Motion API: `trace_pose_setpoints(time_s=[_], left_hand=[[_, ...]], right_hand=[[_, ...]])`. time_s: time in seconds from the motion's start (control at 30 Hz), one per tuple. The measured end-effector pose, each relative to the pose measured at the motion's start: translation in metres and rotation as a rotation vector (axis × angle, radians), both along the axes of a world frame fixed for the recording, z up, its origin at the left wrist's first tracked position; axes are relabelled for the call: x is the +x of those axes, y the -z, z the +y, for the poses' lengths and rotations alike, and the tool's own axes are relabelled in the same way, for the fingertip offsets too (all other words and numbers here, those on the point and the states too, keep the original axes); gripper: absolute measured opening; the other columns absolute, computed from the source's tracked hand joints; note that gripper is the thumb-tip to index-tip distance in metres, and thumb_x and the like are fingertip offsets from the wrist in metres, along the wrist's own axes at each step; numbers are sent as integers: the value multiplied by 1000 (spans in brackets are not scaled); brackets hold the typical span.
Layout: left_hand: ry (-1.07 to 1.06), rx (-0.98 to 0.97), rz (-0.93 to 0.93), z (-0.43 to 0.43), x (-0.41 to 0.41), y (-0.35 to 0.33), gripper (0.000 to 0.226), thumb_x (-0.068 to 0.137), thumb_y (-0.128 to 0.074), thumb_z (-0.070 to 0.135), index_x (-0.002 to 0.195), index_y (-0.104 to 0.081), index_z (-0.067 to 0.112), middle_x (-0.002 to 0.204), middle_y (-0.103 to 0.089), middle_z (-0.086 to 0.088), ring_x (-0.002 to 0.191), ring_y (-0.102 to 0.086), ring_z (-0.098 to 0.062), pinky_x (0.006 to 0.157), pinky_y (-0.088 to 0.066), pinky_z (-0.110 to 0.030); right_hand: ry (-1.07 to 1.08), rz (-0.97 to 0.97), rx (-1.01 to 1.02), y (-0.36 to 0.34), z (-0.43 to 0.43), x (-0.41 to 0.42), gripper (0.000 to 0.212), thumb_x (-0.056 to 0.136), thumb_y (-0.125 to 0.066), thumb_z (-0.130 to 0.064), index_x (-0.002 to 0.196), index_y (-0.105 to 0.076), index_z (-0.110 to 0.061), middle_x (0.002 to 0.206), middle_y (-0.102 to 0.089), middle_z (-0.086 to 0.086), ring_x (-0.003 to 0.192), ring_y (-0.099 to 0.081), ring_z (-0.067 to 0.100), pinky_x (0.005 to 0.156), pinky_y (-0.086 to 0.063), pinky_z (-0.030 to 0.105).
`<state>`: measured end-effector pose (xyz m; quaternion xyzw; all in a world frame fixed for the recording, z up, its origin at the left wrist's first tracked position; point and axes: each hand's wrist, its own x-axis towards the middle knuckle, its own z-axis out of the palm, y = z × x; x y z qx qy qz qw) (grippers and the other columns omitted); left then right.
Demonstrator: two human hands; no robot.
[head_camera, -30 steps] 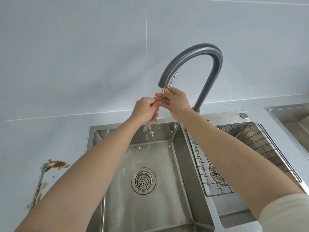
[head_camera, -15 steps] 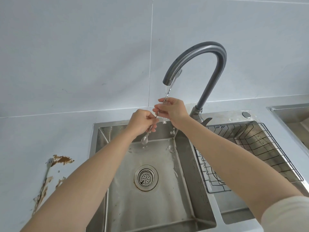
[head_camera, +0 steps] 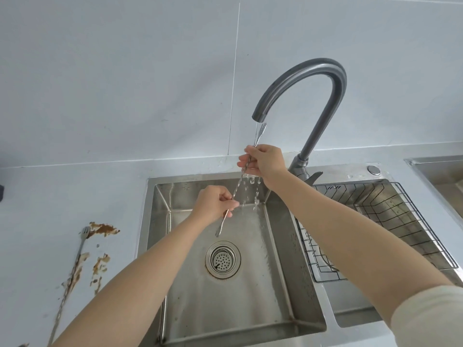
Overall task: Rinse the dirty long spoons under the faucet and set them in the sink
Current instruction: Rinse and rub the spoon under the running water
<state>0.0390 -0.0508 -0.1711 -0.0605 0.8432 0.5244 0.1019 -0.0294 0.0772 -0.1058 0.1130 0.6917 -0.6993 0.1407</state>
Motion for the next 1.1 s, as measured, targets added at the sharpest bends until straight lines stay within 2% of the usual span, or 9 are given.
trace_pose_setpoints(time_s=[0.1,0.2,0.3,0.53,0.63,0.73,0.9,1.0,1.1], left_hand=[[-16,-24,34,-2,6,7,34,77,-72,7,54,-51,20,35,-58,14,37,-58,2,43,-41,-14],[-19,-63,60,-2,10,9,34,77,-71,9,54,-49,20,48,-60,7,43,-61,-4,49,-43,-18],[-4,-107,72,-3,14,10,35,78,-71,10,54,-47,21,49,-58,4,36,-56,7,52,-44,-17],[-31,-131,81,-6,17,11,36,78,-71,10,54,-46,21,49,-56,5,32,-52,10,49,-40,-16],[-37,-135,76,-5,21,12,36,78,-69,9,54,-45,21,49,-56,5,34,-53,7,50,-39,-15],[-34,-155,66,-2,26,13,37,81,-67,10,54,-43,21,52,-55,4,44,-57,0,52,-38,-15],[-77,-135,40,9,30,20,36,81,-66,12,54,-44,22,50,-54,6,38,-56,6,53,-39,-17],[-94,-98,15,19,35,25,37,81,-66,9,53,-44,20,47,-52,4,40,-56,2,54,-40,-19],[-87,-116,-35,31,43,34,39,81,-64,7,51,-41,20,45,-51,4,34,-53,5,54,-42,-19]], right_hand=[[-5,4,8,-4,-3,-1,21,94,-49,-9,74,-54,-8,69,-61,8,38,-61,5,47,-54,20],[-1,8,-6,-7,-6,-2,15,96,-46,-10,85,-55,-5,69,-62,9,41,-63,8,48,-55,21],[13,19,-24,-9,-7,-4,11,96,-45,-9,95,-54,-2,71,-62,8,52,-64,13,51,-55,22],[2,27,-66,-9,-11,-3,10,99,-39,-17,90,-44,-15,74,-64,8,46,-64,12,54,-54,25],[-19,28,-55,-10,-15,2,9,101,-33,-22,104,-39,-16,75,-64,8,48,-64,16,52,-54,25],[-34,19,-41,-11,-14,4,15,101,-29,-27,110,-39,-20,77,-62,7,55,-64,20,52,-54,26],[-177,-62,136,11,-14,15,38,97,-41,-8,133,-33,-18,78,-58,4,55,-60,18,56,-53,31],[-276,-124,220,34,-11,34,45,92,-46,6,131,-37,-14,77,-55,7,59,-58,19,67,-56,39],[-310,-112,330,59,-1,51,39,90,-47,6,126,-44,-7,79,-53,7,59,-57,15,58,-55,30]])
